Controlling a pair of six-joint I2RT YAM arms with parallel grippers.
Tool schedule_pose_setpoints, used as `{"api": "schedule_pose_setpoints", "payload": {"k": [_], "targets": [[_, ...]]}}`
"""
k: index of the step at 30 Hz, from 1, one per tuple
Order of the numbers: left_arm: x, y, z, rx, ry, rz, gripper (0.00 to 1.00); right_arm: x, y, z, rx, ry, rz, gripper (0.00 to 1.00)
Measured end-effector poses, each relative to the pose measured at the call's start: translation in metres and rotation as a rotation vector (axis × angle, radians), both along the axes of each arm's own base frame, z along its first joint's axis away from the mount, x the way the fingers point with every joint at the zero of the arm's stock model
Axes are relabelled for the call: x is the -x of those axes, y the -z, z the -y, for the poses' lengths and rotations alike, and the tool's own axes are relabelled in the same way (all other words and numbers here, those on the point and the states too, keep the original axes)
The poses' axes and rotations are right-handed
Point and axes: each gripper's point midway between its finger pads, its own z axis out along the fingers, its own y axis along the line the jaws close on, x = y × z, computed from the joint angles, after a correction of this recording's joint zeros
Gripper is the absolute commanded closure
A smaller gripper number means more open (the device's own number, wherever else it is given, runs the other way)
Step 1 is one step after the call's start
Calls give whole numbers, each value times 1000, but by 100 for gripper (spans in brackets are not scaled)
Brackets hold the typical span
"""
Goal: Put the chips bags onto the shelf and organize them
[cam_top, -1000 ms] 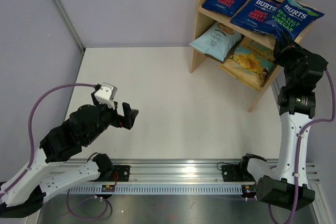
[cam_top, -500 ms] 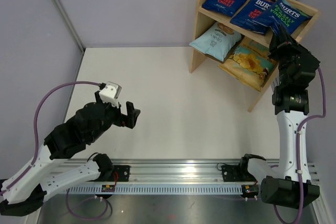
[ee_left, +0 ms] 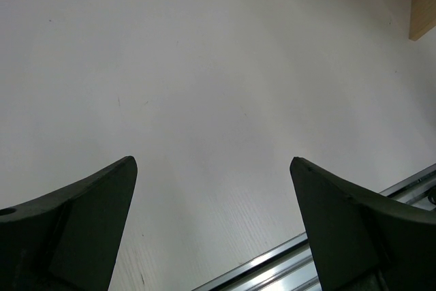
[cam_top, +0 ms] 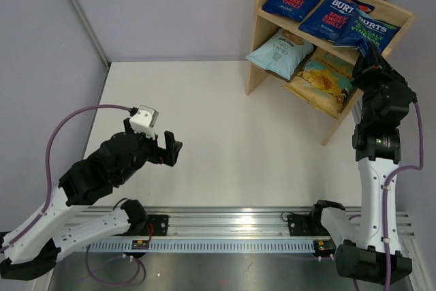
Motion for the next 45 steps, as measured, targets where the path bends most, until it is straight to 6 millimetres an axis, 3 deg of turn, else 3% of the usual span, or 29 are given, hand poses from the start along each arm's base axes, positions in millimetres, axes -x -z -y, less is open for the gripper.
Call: {"api": "schedule_pose_setpoints", "payload": {"k": [6,10,17,24,31,39,45], "targets": [[0,1,0,-2,0,-2,1,3,8,1,4,13,-107,51],[0,2,-1,-9,-1,-7,1,10,8,0,43,24,-157,46],[1,1,-2,-11,-4,-7,1,6,31,-9,95,-23,-254,41],[1,-1,-2,-7,-4,-4,1,7,32,-20,121,-80,-257,52],[-1,2,0,-20,-3,-14,1,8,25,-29,132,-124,-228,56],[-2,4,2,-28,-3,-20,1,8,20,-30,129,-132,-208,79],[-2,4,2,-26,-3,-19,1,1,21,-25,120,-112,-207,83]]}}
